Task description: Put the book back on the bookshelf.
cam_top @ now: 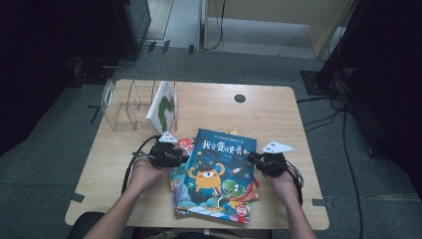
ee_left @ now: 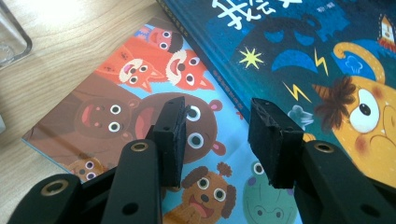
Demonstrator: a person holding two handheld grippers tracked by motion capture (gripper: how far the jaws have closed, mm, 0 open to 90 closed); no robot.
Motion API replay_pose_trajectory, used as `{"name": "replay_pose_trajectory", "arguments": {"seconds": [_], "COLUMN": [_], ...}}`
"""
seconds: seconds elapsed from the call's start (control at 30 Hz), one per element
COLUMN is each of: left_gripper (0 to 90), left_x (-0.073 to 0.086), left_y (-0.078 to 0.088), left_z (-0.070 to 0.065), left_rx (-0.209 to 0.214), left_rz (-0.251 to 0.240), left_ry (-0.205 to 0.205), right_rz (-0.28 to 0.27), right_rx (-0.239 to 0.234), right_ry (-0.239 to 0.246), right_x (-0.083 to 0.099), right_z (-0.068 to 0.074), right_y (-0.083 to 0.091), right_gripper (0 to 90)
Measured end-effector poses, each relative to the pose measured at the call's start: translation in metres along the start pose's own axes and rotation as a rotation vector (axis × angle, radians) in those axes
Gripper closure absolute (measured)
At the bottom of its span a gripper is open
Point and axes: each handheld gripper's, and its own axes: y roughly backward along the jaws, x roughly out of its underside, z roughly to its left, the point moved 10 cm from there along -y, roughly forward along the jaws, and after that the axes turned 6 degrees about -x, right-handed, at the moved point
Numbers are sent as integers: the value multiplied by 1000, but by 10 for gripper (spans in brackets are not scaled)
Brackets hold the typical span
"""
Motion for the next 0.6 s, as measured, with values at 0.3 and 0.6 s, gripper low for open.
{"name": "replay_pose_trajectory", "arguments": {"seconds": [0.3, 0.6], "left_gripper": [713, 709], "left_x": [-1, -2], "left_y": [-1, -1], "left_z": [4, 5], "left_rx": [-36, -31], "left_rz": [-4, -5], "left_ry": [5, 26], "right_rz": [-2, 12], "right_rx": [63, 53], "right_ry": [-70, -79], "right_x": [7, 8], "right_z": [-25, -25], "right_y": [9, 4], "right_gripper": [852, 868]}}
